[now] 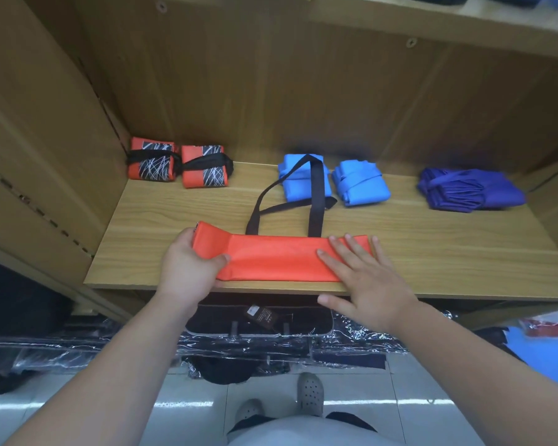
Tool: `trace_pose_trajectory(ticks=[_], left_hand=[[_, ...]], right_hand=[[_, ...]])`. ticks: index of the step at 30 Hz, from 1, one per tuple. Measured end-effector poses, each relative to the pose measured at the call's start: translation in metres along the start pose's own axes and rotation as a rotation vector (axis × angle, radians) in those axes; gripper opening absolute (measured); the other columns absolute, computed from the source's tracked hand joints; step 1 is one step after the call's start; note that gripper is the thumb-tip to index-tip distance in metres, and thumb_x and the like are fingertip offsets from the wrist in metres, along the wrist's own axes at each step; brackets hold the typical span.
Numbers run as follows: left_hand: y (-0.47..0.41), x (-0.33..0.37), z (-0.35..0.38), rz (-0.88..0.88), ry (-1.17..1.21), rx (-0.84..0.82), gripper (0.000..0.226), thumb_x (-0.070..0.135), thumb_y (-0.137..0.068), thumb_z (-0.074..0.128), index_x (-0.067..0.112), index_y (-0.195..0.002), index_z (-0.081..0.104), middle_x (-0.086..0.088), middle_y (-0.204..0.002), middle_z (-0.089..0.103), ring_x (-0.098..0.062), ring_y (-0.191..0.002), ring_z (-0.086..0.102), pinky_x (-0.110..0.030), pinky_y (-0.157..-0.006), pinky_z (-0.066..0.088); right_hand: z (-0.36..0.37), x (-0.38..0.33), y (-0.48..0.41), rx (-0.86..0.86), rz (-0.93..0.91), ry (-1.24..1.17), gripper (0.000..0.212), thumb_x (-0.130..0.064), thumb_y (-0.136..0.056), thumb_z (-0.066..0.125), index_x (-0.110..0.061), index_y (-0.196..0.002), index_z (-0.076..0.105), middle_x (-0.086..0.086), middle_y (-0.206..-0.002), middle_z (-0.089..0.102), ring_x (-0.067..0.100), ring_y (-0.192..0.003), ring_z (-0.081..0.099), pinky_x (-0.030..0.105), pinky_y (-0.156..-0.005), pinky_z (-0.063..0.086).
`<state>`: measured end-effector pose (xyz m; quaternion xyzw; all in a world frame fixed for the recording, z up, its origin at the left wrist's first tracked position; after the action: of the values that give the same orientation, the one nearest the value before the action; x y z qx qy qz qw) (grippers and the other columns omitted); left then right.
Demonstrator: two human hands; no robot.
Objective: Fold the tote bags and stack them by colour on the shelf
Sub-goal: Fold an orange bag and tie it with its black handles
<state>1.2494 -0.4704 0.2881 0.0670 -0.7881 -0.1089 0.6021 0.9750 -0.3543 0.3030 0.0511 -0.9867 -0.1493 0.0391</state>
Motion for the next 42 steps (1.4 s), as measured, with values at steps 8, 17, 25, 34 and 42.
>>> trace_pose_trajectory(ticks=[8,17,25,34,42], left_hand=[[0.006,0.001,-0.006,-0.113,0.082,-0.04,0.038,0.004,-0.083,0.077,0.016,-0.112,0.055,-0.01,-0.109,0.065,-0.028,-0.08,0.071,-0.034,-0.056,0.059],[0.024,0.033,0.004,0.035,0.556,0.008,0.018,0.021,-0.099,0.061,0.022,-0.116,0.065,0.002,-0.111,0.076,-0.017,-0.108,0.07,-0.036,-0.096,0.054],[0.03,0.079,0.041,0.303,0.161,0.019,0.016,0.034,-0.098,0.056,0.031,-0.109,0.068,0.016,-0.096,0.076,-0.004,-0.097,0.07,-0.029,-0.088,0.054],[0.033,0.096,0.054,0.455,-0.293,0.162,0.045,0.009,-0.101,0.056,0.037,-0.137,0.056,-0.015,-0.112,0.073,-0.042,-0.096,0.065,-0.053,-0.082,0.056],[0.061,0.111,0.136,0.723,-0.599,0.009,0.047,0.02,-0.097,0.048,0.015,-0.143,0.054,0.0,-0.147,0.052,-0.007,-0.137,0.045,-0.021,-0.117,0.031]], right_hand=[[-0.002,-0.052,-0.019,-0.109,-0.39,0.09,0.098,-0.092,-0.082,0.022,-0.042,-0.156,-0.019,-0.015,-0.162,-0.03,0.022,-0.149,-0.033,0.051,-0.119,-0.02],[-0.009,-0.076,-0.041,-0.042,-0.315,-0.037,0.095,-0.092,-0.077,0.001,-0.043,-0.158,-0.007,-0.016,-0.167,-0.017,0.021,-0.153,-0.021,0.058,-0.122,-0.004],[-0.027,-0.083,-0.07,0.008,-0.326,-0.446,0.083,-0.079,-0.088,0.0,-0.039,-0.158,0.021,-0.015,-0.168,0.007,0.013,-0.155,-0.004,0.046,-0.124,-0.006],[-0.03,0.044,-0.045,0.557,-0.314,-0.597,0.025,-0.037,-0.094,0.058,-0.03,-0.109,0.076,-0.017,-0.115,0.064,0.012,-0.111,0.055,0.05,-0.096,0.046],[-0.008,0.083,-0.04,0.108,-0.431,-1.024,0.051,-0.023,-0.098,0.051,-0.028,-0.149,0.046,-0.01,-0.143,0.058,-0.001,-0.138,0.045,0.033,-0.118,0.035]])
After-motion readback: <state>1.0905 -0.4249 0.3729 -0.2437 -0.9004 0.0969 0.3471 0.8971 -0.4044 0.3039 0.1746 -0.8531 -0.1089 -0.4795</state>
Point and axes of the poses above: each hand's wrist, its own y-axis away from the middle knuckle, its own z-axis out of the palm, x = y × z, the point moved 9 cm from there along -y, towards the middle knuckle
